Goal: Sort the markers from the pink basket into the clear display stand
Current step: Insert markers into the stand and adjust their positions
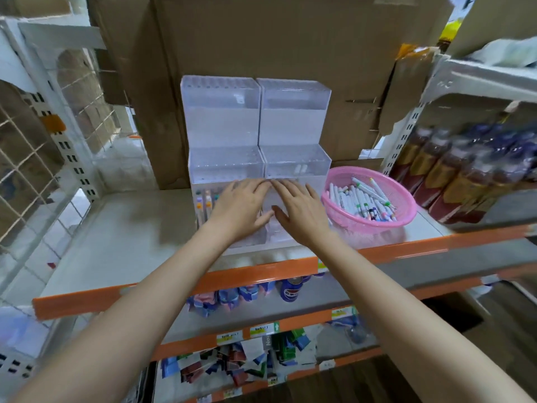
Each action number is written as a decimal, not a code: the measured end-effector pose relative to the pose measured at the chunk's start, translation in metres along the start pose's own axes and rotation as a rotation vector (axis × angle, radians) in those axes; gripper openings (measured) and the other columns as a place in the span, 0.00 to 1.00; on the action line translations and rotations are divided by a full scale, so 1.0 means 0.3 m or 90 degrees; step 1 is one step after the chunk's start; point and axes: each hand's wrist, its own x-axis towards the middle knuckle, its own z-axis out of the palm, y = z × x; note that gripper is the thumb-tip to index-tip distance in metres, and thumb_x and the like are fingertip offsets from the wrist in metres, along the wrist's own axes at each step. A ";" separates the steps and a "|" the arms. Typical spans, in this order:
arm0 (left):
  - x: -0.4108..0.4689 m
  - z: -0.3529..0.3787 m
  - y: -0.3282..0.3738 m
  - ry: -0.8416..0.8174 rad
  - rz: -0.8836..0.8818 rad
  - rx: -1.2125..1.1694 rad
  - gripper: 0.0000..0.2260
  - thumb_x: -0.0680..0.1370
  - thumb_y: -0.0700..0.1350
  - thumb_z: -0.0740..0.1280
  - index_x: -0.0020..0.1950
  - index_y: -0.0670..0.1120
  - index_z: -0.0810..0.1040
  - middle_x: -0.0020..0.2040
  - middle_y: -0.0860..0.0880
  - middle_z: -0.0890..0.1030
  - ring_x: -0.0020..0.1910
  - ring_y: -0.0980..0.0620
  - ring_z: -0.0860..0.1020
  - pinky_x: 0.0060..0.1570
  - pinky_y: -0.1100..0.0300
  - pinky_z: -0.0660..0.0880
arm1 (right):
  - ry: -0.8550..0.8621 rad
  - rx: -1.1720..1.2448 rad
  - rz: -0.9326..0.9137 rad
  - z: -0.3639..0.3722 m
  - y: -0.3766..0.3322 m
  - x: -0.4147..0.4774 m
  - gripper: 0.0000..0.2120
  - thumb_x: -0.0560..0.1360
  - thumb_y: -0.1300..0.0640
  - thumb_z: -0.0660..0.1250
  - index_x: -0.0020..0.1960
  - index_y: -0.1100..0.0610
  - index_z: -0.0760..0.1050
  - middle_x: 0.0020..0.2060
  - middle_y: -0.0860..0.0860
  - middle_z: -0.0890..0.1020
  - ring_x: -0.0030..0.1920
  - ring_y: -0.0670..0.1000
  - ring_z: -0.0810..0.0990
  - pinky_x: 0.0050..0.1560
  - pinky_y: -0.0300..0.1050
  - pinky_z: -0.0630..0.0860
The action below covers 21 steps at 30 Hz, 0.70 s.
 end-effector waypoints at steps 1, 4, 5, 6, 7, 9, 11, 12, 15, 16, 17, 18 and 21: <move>0.031 0.007 0.034 -0.003 0.010 -0.007 0.28 0.78 0.57 0.61 0.74 0.45 0.63 0.72 0.46 0.68 0.69 0.47 0.66 0.67 0.52 0.62 | 0.004 -0.004 0.006 -0.010 0.045 -0.012 0.26 0.78 0.51 0.62 0.74 0.55 0.64 0.70 0.52 0.70 0.71 0.54 0.67 0.69 0.54 0.60; 0.125 0.037 0.139 -0.019 0.038 -0.013 0.29 0.78 0.57 0.62 0.74 0.45 0.62 0.72 0.46 0.67 0.69 0.47 0.66 0.67 0.53 0.63 | -0.006 -0.017 0.034 -0.040 0.182 -0.049 0.26 0.78 0.51 0.63 0.74 0.55 0.64 0.71 0.52 0.70 0.71 0.54 0.68 0.69 0.55 0.61; 0.157 0.050 0.176 -0.023 0.046 -0.015 0.29 0.77 0.57 0.62 0.74 0.45 0.62 0.72 0.46 0.67 0.69 0.47 0.66 0.67 0.53 0.63 | -0.020 -0.018 0.047 -0.048 0.230 -0.061 0.26 0.78 0.51 0.62 0.74 0.54 0.63 0.71 0.52 0.69 0.71 0.55 0.67 0.70 0.56 0.59; 0.186 0.063 0.212 -0.027 0.052 -0.022 0.29 0.77 0.57 0.62 0.74 0.45 0.62 0.71 0.46 0.68 0.69 0.47 0.66 0.67 0.52 0.64 | -0.031 -0.018 0.060 -0.057 0.277 -0.072 0.26 0.78 0.51 0.62 0.75 0.55 0.62 0.71 0.53 0.69 0.71 0.56 0.67 0.71 0.57 0.59; 0.215 0.075 0.247 -0.030 0.059 -0.030 0.28 0.77 0.56 0.62 0.74 0.45 0.63 0.71 0.46 0.68 0.69 0.46 0.67 0.66 0.52 0.64 | -0.040 -0.016 0.074 -0.064 0.324 -0.082 0.26 0.79 0.51 0.62 0.74 0.55 0.63 0.71 0.54 0.69 0.71 0.56 0.67 0.71 0.57 0.58; 0.272 0.101 0.313 -0.022 0.072 -0.041 0.26 0.77 0.55 0.63 0.71 0.44 0.67 0.69 0.46 0.70 0.67 0.46 0.68 0.65 0.53 0.64 | -0.042 -0.012 0.100 -0.077 0.418 -0.101 0.25 0.79 0.52 0.62 0.74 0.56 0.64 0.72 0.54 0.69 0.72 0.56 0.66 0.72 0.56 0.57; 0.327 0.131 0.376 -0.016 0.083 -0.055 0.24 0.77 0.54 0.64 0.70 0.45 0.68 0.69 0.47 0.70 0.67 0.47 0.69 0.64 0.54 0.65 | -0.051 -0.011 0.114 -0.089 0.503 -0.120 0.25 0.79 0.51 0.61 0.74 0.55 0.63 0.73 0.52 0.67 0.73 0.54 0.63 0.73 0.55 0.57; 0.356 0.146 0.406 -0.018 0.088 -0.063 0.24 0.77 0.54 0.64 0.70 0.45 0.68 0.69 0.47 0.70 0.67 0.47 0.69 0.63 0.54 0.65 | -0.054 -0.007 0.118 -0.092 0.543 -0.128 0.25 0.79 0.51 0.61 0.74 0.54 0.63 0.72 0.52 0.68 0.73 0.54 0.64 0.73 0.55 0.58; 0.439 0.188 0.481 -0.027 0.095 -0.085 0.23 0.76 0.52 0.65 0.69 0.45 0.69 0.67 0.47 0.72 0.66 0.47 0.70 0.60 0.53 0.68 | -0.035 0.023 0.124 -0.090 0.649 -0.140 0.22 0.79 0.54 0.61 0.72 0.57 0.66 0.67 0.55 0.73 0.65 0.58 0.72 0.65 0.54 0.69; 0.464 0.206 0.499 -0.036 0.089 -0.102 0.23 0.76 0.51 0.65 0.68 0.44 0.69 0.66 0.46 0.73 0.65 0.46 0.70 0.59 0.53 0.68 | -0.039 0.027 0.129 -0.089 0.678 -0.140 0.22 0.79 0.54 0.60 0.72 0.57 0.65 0.65 0.55 0.75 0.63 0.59 0.74 0.60 0.54 0.72; 0.487 0.224 0.510 -0.052 0.075 -0.123 0.23 0.76 0.51 0.65 0.68 0.44 0.70 0.66 0.46 0.74 0.65 0.46 0.71 0.60 0.52 0.68 | -0.050 0.025 0.132 -0.083 0.707 -0.138 0.22 0.80 0.54 0.59 0.73 0.56 0.64 0.64 0.55 0.75 0.62 0.59 0.74 0.56 0.53 0.73; 0.507 0.247 0.518 -0.076 0.056 -0.138 0.22 0.77 0.51 0.65 0.69 0.43 0.69 0.66 0.45 0.73 0.65 0.45 0.71 0.61 0.52 0.68 | -0.062 0.022 0.133 -0.077 0.732 -0.135 0.23 0.80 0.55 0.59 0.73 0.55 0.63 0.64 0.54 0.75 0.60 0.59 0.74 0.51 0.52 0.73; 0.550 0.302 0.529 -0.170 -0.001 -0.145 0.22 0.78 0.49 0.63 0.71 0.44 0.67 0.67 0.44 0.72 0.65 0.45 0.70 0.62 0.51 0.69 | -0.100 0.026 0.140 -0.054 0.794 -0.122 0.24 0.79 0.57 0.59 0.74 0.52 0.61 0.64 0.55 0.73 0.55 0.61 0.76 0.43 0.50 0.70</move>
